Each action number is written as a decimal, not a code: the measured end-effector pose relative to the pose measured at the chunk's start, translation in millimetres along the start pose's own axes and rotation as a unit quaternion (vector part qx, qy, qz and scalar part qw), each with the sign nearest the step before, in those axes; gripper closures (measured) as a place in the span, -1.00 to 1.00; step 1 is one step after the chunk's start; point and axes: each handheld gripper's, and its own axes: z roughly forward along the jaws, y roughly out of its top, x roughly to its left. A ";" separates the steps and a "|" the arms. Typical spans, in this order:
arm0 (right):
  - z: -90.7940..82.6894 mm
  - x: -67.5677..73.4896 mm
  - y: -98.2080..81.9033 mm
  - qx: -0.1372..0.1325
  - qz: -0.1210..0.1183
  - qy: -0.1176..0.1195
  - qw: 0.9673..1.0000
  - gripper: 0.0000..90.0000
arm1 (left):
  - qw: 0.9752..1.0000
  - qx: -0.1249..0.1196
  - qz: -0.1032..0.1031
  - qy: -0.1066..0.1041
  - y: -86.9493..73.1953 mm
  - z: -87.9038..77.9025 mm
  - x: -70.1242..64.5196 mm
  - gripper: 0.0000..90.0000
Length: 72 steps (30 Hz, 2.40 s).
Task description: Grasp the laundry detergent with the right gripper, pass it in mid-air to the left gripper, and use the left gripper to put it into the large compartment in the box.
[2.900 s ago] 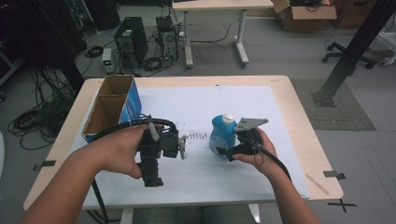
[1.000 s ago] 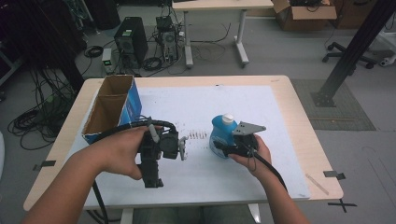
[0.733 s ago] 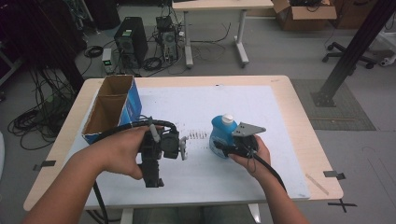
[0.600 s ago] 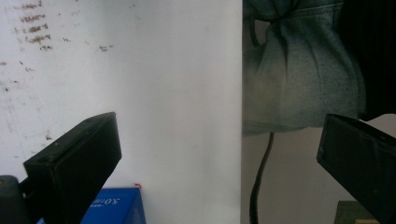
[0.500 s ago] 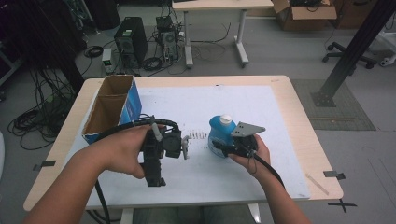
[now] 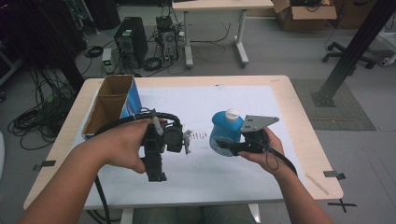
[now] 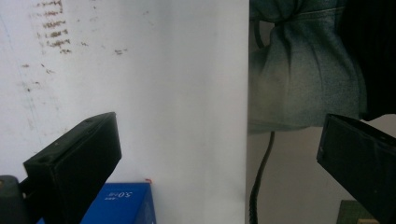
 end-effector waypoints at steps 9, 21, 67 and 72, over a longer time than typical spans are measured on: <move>-5.8 6.1 7.8 0.021 -0.033 0.065 0.997 0.01 | 1.000 -0.001 0.006 0.004 10.7 -8.0 4.2 -1.00; 6.8 7.7 -3.2 0.038 -0.077 0.147 0.985 0.00 | 1.000 0.000 0.008 0.003 19.3 -12.3 8.9 -1.00; 75.4 56.8 16.8 0.016 -0.099 0.211 0.972 -0.01 | 1.000 0.007 0.011 -0.012 34.0 -2.6 18.4 -1.00; 81.7 59.0 20.6 0.016 -0.099 0.206 0.973 -0.01 | 1.000 0.006 0.013 -0.012 33.6 -1.0 19.0 -1.00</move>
